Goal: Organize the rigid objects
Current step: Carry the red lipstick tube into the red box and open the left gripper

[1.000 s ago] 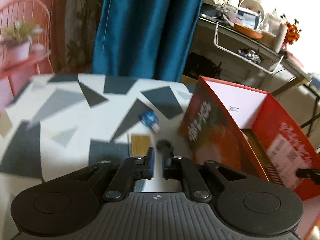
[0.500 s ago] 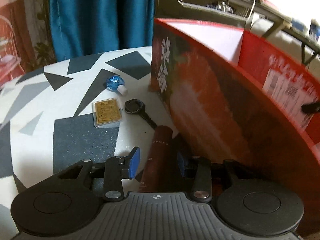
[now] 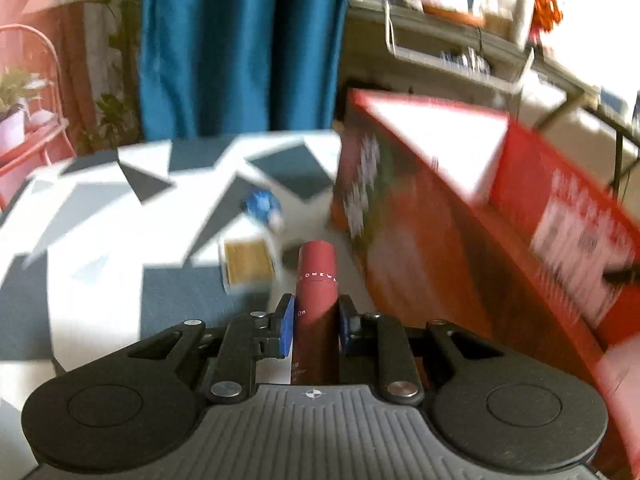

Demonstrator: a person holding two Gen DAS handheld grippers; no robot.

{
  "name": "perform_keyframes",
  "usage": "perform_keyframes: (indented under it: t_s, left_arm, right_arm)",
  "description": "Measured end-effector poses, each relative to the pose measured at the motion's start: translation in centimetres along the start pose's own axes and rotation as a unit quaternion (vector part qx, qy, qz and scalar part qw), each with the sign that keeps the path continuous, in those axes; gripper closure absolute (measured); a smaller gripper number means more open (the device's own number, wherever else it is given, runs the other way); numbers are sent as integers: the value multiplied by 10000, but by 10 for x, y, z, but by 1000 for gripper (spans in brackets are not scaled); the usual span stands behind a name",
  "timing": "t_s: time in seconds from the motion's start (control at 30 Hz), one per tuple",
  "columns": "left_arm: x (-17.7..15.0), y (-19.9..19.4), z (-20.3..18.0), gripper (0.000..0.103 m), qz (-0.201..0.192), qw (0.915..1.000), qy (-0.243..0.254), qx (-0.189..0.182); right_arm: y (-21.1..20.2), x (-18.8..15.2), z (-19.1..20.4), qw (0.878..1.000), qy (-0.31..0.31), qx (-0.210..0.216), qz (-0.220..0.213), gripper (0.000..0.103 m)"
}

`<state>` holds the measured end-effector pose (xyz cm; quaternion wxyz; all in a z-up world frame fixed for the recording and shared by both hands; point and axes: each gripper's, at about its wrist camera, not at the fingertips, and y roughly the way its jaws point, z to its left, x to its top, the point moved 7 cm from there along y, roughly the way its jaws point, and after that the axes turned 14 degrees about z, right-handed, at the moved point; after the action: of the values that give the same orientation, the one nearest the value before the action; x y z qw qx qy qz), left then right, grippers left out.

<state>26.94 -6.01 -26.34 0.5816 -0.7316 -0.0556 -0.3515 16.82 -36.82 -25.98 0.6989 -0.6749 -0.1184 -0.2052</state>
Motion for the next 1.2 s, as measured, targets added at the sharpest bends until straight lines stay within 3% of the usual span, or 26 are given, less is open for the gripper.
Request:
perform_keyframes:
  t_s: [0.2, 0.37, 0.53, 0.77, 1.03, 1.2]
  left_arm:
    - [54, -50, -12, 79, -748, 9968, 1, -282]
    - [82, -59, -51, 79, -951, 9928, 514, -515]
    - [83, -37, -94, 79, -730, 9880, 1265, -509]
    - [75, 11, -128, 79, -103, 9785, 2041, -276]
    - [62, 27, -117, 79, 321, 9778, 1998, -540]
    - [61, 28, -114, 79, 327, 9793, 1903, -608]
  right_arm:
    - [0, 0, 0, 10000, -1, -5, 1, 91]
    - [0, 0, 1, 10000, -3, -8, 4, 91]
    - [0, 0, 1, 10000, -6, -8, 5, 91]
    - [0, 0, 0, 10000, -20, 6, 5, 91]
    - [1, 0, 0, 10000, -30, 38, 4, 90]
    - [1, 0, 0, 10000, -29, 36, 9, 91]
